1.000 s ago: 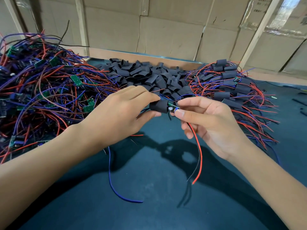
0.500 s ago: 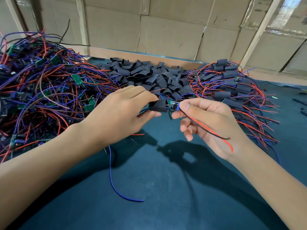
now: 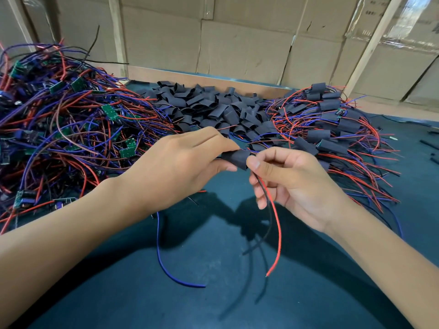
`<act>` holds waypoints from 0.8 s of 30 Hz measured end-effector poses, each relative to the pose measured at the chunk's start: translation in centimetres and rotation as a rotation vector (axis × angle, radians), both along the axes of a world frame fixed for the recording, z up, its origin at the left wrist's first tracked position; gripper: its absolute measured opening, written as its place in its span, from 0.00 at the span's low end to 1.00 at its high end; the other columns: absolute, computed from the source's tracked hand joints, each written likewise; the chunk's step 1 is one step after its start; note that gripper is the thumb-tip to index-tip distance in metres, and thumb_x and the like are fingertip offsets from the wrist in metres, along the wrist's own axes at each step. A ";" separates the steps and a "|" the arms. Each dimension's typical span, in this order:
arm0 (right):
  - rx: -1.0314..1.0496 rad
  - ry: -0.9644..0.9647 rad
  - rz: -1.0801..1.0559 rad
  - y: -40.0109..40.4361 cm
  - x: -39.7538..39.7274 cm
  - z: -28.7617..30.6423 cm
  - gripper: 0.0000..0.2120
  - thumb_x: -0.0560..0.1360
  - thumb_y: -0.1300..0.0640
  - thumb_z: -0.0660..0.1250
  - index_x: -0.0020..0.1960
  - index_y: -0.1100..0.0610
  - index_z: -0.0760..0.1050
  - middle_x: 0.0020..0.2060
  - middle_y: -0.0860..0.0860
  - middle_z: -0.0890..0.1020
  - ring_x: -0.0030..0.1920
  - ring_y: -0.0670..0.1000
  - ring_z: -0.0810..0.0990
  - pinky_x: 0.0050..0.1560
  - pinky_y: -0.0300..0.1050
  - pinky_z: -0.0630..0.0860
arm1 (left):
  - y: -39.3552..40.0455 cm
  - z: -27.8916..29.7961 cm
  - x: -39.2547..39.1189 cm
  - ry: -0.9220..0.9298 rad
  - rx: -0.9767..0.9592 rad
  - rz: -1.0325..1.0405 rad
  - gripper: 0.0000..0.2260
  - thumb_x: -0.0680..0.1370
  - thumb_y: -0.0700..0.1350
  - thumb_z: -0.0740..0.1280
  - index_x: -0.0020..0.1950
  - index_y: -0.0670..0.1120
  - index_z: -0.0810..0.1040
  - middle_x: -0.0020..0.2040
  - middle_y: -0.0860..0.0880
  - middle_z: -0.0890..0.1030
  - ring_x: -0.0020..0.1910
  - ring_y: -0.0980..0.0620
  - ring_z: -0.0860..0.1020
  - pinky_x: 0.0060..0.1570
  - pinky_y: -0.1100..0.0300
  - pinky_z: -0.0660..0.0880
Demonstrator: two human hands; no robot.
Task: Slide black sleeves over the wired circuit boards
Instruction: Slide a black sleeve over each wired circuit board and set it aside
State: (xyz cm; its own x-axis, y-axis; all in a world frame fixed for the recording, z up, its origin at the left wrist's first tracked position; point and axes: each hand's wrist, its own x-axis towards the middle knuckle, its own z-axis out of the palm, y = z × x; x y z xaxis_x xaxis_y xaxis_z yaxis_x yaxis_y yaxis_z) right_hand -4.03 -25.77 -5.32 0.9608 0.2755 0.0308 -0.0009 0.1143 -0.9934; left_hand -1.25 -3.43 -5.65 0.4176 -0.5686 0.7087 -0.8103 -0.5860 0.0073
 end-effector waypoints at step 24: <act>-0.202 -0.336 -0.347 -3.1 0.9 1.8 0.16 0.67 0.58 0.78 0.54 0.49 0.84 0.39 0.45 0.83 0.24 0.47 0.68 0.23 0.34 0.62 | 0.7 0.5 0.9 0.247 -0.112 0.026 0.20 0.83 0.57 0.60 0.69 0.47 0.75 0.53 0.53 0.78 0.51 0.54 0.76 0.57 0.59 0.72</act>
State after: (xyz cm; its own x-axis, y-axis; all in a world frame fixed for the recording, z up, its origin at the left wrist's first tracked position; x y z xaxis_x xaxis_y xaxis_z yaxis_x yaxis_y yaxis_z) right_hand -3.16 -28.89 -3.49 0.9430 -0.0249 0.3318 0.3252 -0.1426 -0.9348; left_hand -0.39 -2.73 -5.11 0.5987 -0.4795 0.6416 -0.7609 -0.5907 0.2685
